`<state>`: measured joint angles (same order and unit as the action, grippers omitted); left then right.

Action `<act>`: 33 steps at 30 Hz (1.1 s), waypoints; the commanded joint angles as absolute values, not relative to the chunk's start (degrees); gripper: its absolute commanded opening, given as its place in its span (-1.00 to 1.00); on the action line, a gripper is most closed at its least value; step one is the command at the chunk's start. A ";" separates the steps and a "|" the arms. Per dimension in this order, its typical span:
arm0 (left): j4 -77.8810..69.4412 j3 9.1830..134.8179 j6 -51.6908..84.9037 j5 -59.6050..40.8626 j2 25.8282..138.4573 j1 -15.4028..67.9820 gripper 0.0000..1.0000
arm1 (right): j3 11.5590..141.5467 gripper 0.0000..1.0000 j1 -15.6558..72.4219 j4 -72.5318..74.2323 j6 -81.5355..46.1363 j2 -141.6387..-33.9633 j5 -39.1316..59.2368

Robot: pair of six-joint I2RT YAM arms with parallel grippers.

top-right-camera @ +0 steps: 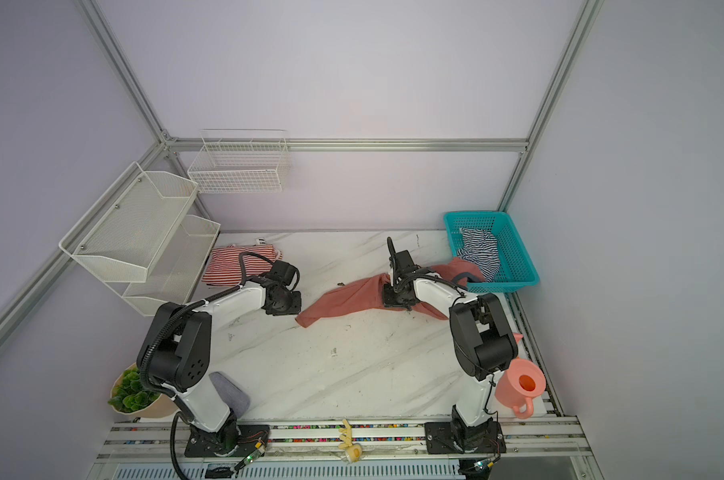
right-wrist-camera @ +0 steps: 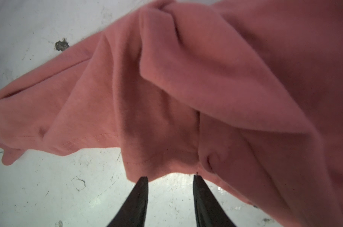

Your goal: Fold and stack the tank tops

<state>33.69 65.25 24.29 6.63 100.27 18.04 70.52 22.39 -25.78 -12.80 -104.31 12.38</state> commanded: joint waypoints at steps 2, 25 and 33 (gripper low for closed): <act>33.31 69.57 23.32 6.42 98.81 17.41 -0.22 | 71.36 -0.17 21.36 -24.46 -12.74 -107.24 11.25; 33.31 67.41 23.55 4.26 94.58 16.51 -0.22 | 69.26 -1.00 20.19 -19.63 -16.72 -105.92 18.39; 33.31 66.87 23.82 3.82 93.58 16.48 -0.22 | 73.53 -1.00 21.02 -25.50 -17.18 -99.07 12.35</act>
<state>33.91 65.41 24.34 4.67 96.33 16.86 70.57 20.40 -22.26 -16.62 -103.31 15.68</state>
